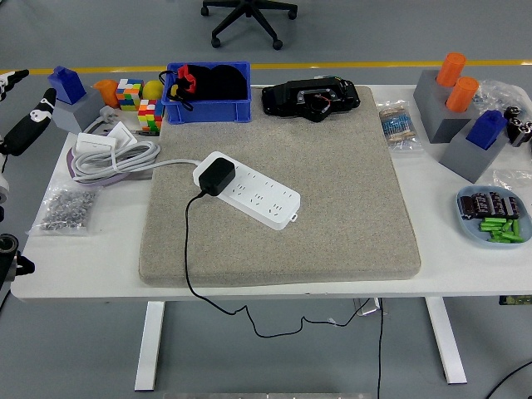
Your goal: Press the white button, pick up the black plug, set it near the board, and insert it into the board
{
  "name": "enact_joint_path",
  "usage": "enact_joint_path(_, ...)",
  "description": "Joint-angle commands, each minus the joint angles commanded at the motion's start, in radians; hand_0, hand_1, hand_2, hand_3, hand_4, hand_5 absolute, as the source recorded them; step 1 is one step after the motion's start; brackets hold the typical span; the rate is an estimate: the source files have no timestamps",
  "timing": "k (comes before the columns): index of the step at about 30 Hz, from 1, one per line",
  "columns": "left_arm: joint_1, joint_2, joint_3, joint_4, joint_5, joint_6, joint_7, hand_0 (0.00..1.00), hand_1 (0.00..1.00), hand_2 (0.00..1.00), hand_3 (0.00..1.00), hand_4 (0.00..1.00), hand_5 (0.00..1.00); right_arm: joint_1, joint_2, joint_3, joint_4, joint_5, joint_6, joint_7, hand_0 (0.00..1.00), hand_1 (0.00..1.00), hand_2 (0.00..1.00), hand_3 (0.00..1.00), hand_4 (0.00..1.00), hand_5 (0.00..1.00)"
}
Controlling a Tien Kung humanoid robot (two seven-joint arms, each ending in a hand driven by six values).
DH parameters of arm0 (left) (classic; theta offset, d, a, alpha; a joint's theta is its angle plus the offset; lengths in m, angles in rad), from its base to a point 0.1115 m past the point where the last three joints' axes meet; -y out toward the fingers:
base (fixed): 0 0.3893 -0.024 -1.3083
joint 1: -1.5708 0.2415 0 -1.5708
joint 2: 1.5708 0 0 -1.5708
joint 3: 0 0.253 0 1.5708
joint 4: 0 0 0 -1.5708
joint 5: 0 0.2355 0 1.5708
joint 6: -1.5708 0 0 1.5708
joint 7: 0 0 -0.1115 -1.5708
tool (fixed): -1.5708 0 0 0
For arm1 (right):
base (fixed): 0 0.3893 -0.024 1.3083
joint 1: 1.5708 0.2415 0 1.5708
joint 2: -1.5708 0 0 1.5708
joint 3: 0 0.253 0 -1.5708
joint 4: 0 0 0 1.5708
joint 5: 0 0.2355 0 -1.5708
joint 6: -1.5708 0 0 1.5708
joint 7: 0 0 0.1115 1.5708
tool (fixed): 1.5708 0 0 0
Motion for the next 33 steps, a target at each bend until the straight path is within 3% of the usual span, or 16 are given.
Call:
enact_joint_path(15,0.009,0.003,-0.006,-0.017,0.005,0.005,0.000,0.919,0.925,0.861,0.776,0.749,0.523,-0.006,0.015,0.003,-0.001,-0.002,0.000,0.001,0.640,0.575,0.583,0.538,0.642,0.324)
enact_joint_path(33,0.004,-0.005,0.001,-0.014,0.005,-0.004,0.008,0.919,0.925,0.862,0.775,0.746,0.518,-0.006,0.006,0.010,-0.001,-0.005,-0.001,0.002,0.640,0.575,0.581,0.540,0.644,0.325)
